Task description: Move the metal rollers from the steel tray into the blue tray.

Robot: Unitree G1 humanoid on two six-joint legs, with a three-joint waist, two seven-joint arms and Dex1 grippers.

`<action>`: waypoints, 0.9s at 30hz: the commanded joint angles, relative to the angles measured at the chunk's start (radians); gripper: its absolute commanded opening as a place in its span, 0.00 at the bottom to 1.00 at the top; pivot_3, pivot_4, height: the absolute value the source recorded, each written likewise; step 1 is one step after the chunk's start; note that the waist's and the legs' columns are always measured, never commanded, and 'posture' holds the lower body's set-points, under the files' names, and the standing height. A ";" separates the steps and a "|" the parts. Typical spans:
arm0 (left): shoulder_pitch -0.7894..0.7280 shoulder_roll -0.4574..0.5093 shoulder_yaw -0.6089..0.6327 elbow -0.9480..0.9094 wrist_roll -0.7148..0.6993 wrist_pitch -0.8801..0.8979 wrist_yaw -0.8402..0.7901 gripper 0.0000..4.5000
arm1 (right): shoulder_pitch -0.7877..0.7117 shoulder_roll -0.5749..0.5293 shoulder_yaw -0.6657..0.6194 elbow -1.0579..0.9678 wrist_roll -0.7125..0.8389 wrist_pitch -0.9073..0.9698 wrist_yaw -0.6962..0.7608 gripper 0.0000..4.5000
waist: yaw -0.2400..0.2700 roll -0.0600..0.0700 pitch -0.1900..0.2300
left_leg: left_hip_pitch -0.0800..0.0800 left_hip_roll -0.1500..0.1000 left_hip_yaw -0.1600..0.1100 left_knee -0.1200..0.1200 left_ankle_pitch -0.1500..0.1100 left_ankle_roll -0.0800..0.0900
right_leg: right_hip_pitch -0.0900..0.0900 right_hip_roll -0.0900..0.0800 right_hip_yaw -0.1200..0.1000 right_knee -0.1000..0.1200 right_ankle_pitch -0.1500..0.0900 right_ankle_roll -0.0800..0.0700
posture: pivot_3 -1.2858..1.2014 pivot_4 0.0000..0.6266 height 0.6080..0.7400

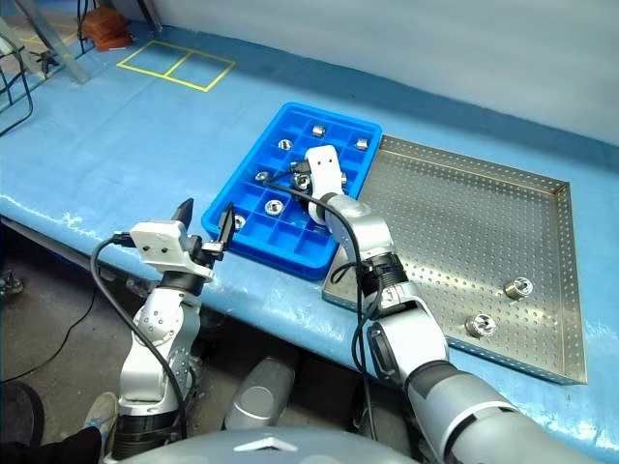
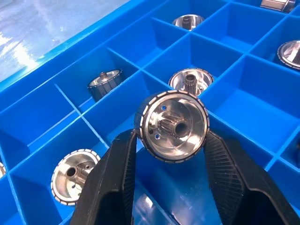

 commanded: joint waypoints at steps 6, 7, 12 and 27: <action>-0.019 -0.011 -0.005 -0.019 -0.004 -0.030 -0.001 0.80 | 0.052 -0.042 -0.018 -0.094 -0.014 0.071 -0.003 0.40 | 0.030 0.000 0.000 | -0.002 0.000 0.000 0.000 0.000 -0.001 | -0.002 0.000 0.000 0.000 0.000 0.000 | 0.72 0.24 1.00; -0.021 -0.012 -0.006 -0.018 -0.005 -0.030 -0.002 0.80 | 0.063 -0.044 -0.013 -0.111 -0.015 0.083 0.000 0.40 | 0.034 0.000 0.000 | -0.003 0.000 0.000 0.000 0.000 -0.001 | -0.003 0.000 0.000 0.000 0.000 0.000 | 0.72 0.24 1.00; -0.024 -0.014 -0.009 -0.011 -0.008 -0.028 -0.008 0.80 | 0.115 -0.043 -0.017 -0.189 -0.008 0.132 -0.001 0.40 | 0.044 0.000 -0.001 | -0.005 0.000 0.001 0.000 -0.001 -0.002 | -0.004 0.000 0.000 -0.001 0.000 0.000 | 0.71 0.24 1.00; -0.118 -0.018 -0.044 0.075 -0.023 -0.027 -0.062 0.80 | 0.177 -0.043 -0.082 -0.305 0.011 0.129 -0.057 0.62 | 0.038 0.000 -0.001 | -0.008 -0.001 0.001 0.002 -0.001 -0.002 | -0.006 -0.001 0.000 -0.002 0.001 0.001 | 0.66 0.24 1.00</action>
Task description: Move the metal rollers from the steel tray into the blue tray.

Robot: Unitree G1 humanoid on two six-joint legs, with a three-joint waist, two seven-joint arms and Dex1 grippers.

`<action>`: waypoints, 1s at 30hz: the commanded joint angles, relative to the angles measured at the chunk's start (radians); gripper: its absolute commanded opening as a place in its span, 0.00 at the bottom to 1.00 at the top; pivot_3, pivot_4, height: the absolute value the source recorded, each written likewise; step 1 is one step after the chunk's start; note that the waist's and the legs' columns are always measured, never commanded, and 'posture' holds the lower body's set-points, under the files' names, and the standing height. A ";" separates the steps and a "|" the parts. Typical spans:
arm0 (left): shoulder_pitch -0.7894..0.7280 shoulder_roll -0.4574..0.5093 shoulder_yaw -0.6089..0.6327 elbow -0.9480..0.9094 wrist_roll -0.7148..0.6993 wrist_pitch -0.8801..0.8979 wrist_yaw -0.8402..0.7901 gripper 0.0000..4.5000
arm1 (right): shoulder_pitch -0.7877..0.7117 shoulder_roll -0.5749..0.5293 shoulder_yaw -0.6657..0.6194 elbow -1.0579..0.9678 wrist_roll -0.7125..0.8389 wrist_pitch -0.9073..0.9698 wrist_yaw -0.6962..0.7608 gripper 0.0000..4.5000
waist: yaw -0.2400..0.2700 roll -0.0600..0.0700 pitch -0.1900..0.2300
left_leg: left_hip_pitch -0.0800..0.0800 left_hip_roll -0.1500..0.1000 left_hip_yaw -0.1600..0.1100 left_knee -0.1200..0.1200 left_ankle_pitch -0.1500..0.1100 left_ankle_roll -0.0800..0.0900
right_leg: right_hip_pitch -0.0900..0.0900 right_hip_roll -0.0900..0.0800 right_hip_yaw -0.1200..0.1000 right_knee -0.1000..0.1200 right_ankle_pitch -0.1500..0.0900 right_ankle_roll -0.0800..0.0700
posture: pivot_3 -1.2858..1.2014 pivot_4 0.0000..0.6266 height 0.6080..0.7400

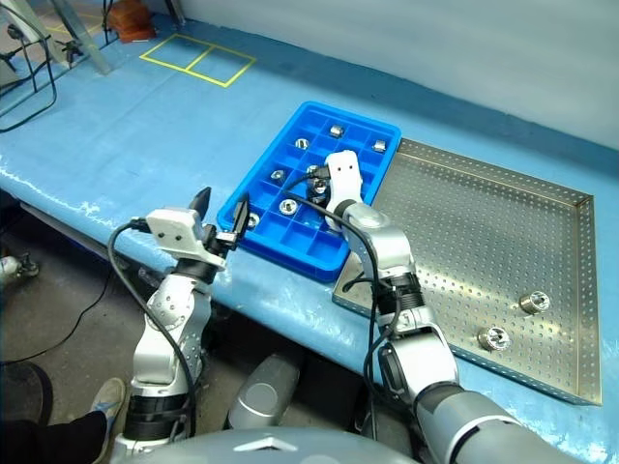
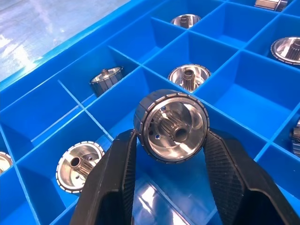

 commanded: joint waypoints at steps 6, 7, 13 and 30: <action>-0.022 -0.009 -0.009 0.005 -0.013 -0.021 -0.012 0.80 | 0.026 -0.002 -0.088 -0.037 0.019 -0.037 -0.066 0.83 | -0.026 0.000 0.000 | 0.000 0.000 0.000 0.001 0.000 0.000 | -0.001 0.001 0.000 0.001 0.000 0.000 | 0.66 0.24 1.00; -0.024 -0.011 -0.010 0.007 -0.013 -0.022 -0.012 0.80 | 0.031 0.001 -0.093 -0.047 0.022 -0.061 -0.069 0.83 | -0.030 0.000 0.000 | 0.000 0.000 0.000 0.001 0.000 0.000 | 0.000 0.001 0.000 0.001 0.000 0.000 | 0.66 0.24 1.00; -0.041 -0.018 -0.039 0.018 -0.050 -0.027 -0.068 0.80 | 0.092 -0.052 -0.089 -0.190 0.038 -0.175 0.002 0.83 | -0.067 0.000 0.000 | -0.001 0.000 0.000 0.002 0.000 0.000 | -0.001 0.000 0.000 0.001 0.001 0.002 | 0.63 0.24 1.00; -0.157 0.069 -0.140 0.172 -0.059 -0.027 -0.294 0.80 | 0.312 -0.276 -0.370 -0.584 0.054 0.158 -0.161 0.83 | -0.401 0.001 0.000 | 0.007 0.000 0.001 0.003 0.000 0.003 | 0.007 0.001 0.004 0.002 0.006 0.004 | 0.54 0.24 1.00</action>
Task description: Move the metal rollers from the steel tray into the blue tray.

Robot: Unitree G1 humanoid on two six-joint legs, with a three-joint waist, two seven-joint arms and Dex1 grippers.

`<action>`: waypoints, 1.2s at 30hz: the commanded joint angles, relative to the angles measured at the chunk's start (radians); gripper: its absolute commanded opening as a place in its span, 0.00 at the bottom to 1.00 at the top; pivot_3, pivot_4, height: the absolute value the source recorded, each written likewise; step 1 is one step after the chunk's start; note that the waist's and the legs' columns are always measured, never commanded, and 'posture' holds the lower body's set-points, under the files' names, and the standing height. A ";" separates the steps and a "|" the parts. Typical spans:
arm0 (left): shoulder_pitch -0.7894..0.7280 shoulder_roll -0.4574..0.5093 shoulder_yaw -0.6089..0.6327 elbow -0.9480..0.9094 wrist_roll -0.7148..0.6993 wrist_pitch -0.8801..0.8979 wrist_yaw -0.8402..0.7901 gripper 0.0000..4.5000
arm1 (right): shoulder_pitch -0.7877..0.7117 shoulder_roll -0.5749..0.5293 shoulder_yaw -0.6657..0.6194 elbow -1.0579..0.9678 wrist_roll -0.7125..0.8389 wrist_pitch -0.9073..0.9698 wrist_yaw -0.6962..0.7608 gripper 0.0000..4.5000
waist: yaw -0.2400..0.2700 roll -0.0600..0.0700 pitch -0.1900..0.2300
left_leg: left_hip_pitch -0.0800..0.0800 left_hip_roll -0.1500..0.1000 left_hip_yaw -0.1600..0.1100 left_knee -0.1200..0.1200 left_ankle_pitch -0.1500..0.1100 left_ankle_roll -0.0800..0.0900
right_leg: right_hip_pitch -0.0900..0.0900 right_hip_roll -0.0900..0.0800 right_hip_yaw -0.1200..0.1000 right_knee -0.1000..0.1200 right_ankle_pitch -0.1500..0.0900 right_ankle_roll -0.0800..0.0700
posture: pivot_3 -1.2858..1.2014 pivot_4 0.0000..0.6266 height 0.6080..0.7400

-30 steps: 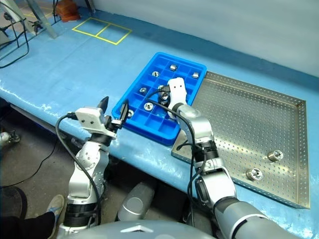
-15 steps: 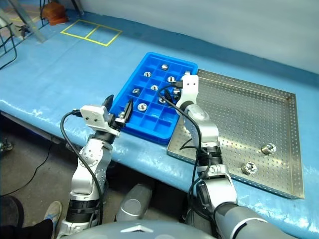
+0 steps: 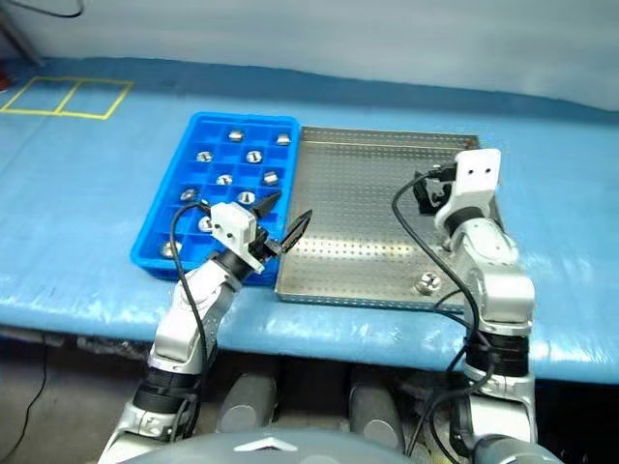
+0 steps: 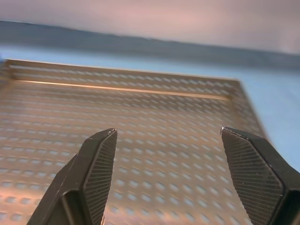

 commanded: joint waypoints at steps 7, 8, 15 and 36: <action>-0.007 0.012 0.012 0.008 0.011 -0.030 0.001 0.80 | -0.064 0.092 -0.153 0.017 0.189 0.225 -0.024 0.83 | -0.067 0.000 0.000 | 0.007 0.000 0.001 0.000 0.001 0.004 | 0.005 0.001 0.002 0.003 -0.004 -0.003 | 0.55 0.24 1.00; -0.007 0.012 0.014 0.008 0.013 -0.031 0.005 0.80 | -0.067 0.100 -0.158 0.030 0.202 0.237 -0.022 0.83 | -0.066 0.000 0.000 | 0.007 0.000 0.001 0.000 0.002 0.004 | 0.005 0.001 0.002 0.004 -0.004 -0.002 | 0.55 0.24 1.00; 0.014 0.014 0.022 -0.002 0.030 -0.029 0.039 0.80 | -0.073 0.103 -0.124 0.123 0.134 0.253 -0.125 0.83 | -0.055 0.000 0.000 | 0.006 -0.001 0.001 0.000 0.002 0.005 | 0.005 0.000 0.003 0.002 -0.003 0.000 | 0.56 0.24 1.00; 0.062 0.020 0.077 -0.079 0.024 -0.002 0.102 0.80 | -0.070 0.095 0.028 0.166 0.039 0.062 -0.048 0.38 | -0.052 0.001 0.000 | 0.006 -0.001 0.002 -0.001 0.002 0.005 | 0.005 0.000 0.004 0.001 0.000 0.004 | 0.59 0.24 1.00</action>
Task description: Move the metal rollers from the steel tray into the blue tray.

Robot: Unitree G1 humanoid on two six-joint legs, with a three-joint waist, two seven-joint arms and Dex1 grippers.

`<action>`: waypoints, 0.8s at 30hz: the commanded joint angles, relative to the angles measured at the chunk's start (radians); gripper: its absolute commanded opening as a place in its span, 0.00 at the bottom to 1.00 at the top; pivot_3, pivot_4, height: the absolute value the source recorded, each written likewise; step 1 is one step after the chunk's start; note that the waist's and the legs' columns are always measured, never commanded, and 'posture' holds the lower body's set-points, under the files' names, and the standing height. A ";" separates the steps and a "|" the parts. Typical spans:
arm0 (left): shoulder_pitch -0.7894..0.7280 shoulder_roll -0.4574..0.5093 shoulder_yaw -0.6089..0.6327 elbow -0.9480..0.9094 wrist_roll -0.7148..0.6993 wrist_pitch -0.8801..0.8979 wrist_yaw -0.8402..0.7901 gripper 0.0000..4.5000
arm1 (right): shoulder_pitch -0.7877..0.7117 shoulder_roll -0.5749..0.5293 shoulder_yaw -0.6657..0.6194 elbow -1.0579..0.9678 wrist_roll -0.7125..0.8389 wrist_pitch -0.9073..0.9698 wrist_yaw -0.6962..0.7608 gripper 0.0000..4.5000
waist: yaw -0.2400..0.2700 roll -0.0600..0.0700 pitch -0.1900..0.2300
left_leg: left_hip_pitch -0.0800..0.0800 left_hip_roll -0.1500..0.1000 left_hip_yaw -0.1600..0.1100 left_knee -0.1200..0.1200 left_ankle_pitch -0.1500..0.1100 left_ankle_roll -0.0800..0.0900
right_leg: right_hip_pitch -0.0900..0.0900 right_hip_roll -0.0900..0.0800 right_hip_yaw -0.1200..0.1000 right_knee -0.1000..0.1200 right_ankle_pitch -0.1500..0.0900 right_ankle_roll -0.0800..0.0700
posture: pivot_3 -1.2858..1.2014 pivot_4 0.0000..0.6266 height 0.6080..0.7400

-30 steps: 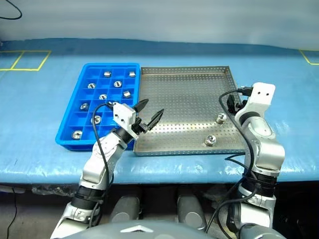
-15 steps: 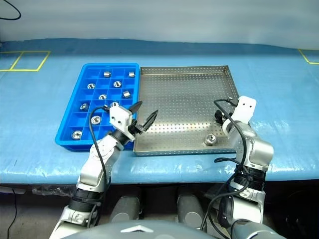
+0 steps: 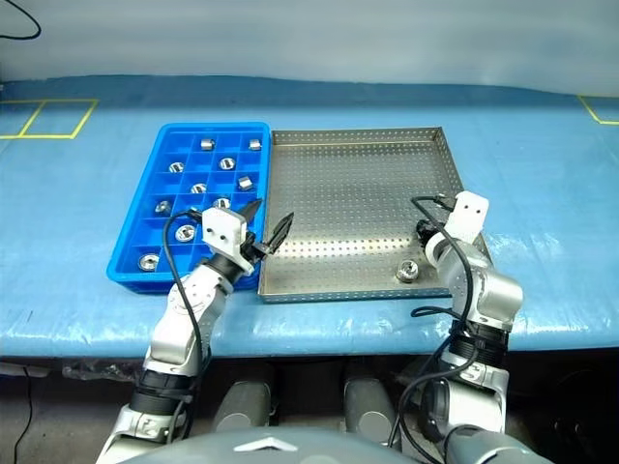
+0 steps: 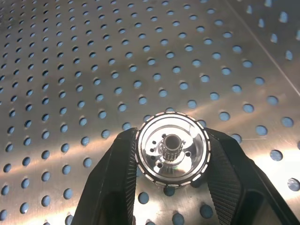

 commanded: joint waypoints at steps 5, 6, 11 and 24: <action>0.050 0.012 0.027 -0.170 -0.049 0.011 -0.017 0.80 | -0.103 0.012 0.185 -0.070 -0.013 -0.222 0.176 0.38 | 0.003 0.000 0.001 | 0.000 0.000 0.000 -0.001 0.000 0.000 | -0.001 0.001 0.000 0.001 0.000 0.000 | 0.63 0.24 1.00; 0.071 0.011 0.028 -0.189 -0.056 0.007 -0.018 0.80 | -0.116 0.010 0.221 -0.068 -0.013 -0.235 0.217 0.38 | 0.007 0.000 0.000 | 0.001 0.001 0.000 -0.001 0.000 0.000 | 0.000 0.001 0.000 0.001 0.000 0.000 | 0.64 0.24 1.00; 0.170 0.017 0.039 -0.253 -0.060 0.001 -0.006 0.80 | -0.145 -0.003 0.331 -0.045 0.009 -0.320 0.412 0.38 | 0.060 0.000 0.001 | 0.000 0.001 -0.002 -0.003 0.000 0.000 | 0.000 0.001 -0.002 0.000 0.000 -0.001 | 0.66 0.24 1.00; 0.331 0.015 0.069 -0.359 -0.040 0.002 0.051 0.80 | -0.192 -0.049 0.482 0.028 -0.011 -0.425 0.684 0.38 | 0.187 -0.001 0.001 | -0.001 0.001 -0.002 -0.002 0.000 0.000 | -0.001 0.000 -0.003 -0.001 -0.004 -0.007 | 0.72 0.24 1.00</action>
